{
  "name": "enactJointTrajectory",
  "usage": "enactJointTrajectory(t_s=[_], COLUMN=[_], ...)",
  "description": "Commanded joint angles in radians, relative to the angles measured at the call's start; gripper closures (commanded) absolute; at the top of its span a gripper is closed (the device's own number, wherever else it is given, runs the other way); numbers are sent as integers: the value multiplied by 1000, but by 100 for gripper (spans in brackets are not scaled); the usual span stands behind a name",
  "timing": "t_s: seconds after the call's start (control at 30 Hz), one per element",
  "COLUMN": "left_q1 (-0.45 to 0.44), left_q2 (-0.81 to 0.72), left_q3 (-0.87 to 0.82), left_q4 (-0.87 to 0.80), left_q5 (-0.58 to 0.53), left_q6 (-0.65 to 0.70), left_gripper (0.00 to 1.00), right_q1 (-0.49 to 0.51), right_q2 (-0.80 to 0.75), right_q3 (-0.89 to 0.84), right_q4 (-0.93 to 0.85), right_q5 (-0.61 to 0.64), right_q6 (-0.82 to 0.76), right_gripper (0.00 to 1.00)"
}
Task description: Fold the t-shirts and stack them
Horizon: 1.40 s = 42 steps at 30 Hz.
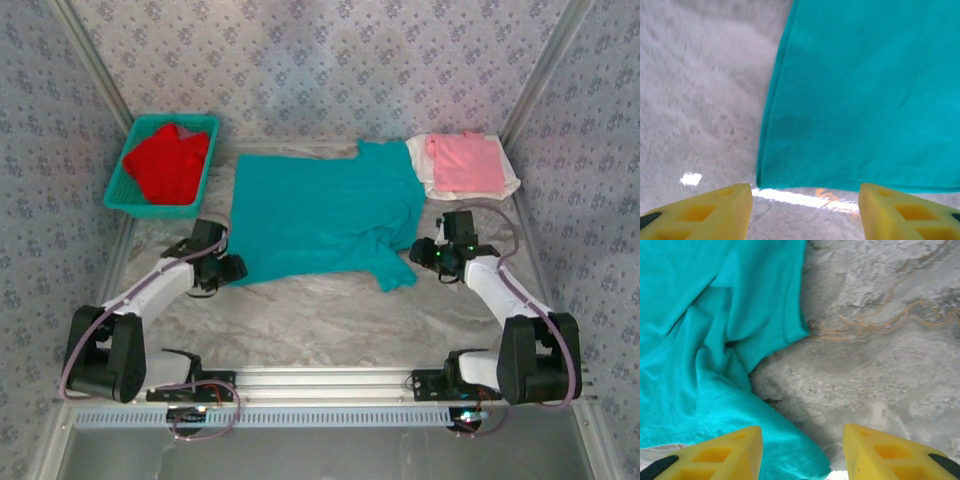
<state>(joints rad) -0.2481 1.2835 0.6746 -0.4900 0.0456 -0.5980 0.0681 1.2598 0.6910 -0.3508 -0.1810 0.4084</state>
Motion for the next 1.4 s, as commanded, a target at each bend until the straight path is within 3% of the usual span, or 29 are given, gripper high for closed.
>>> enactJointTrajectory(t_s=[0.0,0.27,0.4,0.53,0.77,0.97,1.1,1.23,1.37], left_q1=[8,9,10,18,63,88,97,103,112], left_q2=[19,75,75,64,41,23,23,13,11], left_q3=[-22,-64,-89,-90,-80,-71,-53,-53,-56], left_q4=[16,78,94,86,64,69,56,56,57], left_q5=[36,25,6,-18,-42,-30,-29,-19,-14], left_q6=[-48,-33,-32,-20,9,22,39,41,41], left_gripper=[42,46,51,63,100,100,100,100,100], right_q1=[-21,5,13,22,54,134,252,318,291], right_q2=[54,184,196,129,-99,-174,-158,-145,-161], right_q3=[-34,-34,-33,-18,35,114,165,183,186], right_q4=[-40,59,51,-43,-296,-462,-533,-573,-541], right_q5=[-107,-206,-198,-157,-108,-91,-67,-22,-37], right_q6=[-18,-34,-33,-34,22,63,60,44,34], right_gripper=[53,62,89,100,100,100,99,69,66])
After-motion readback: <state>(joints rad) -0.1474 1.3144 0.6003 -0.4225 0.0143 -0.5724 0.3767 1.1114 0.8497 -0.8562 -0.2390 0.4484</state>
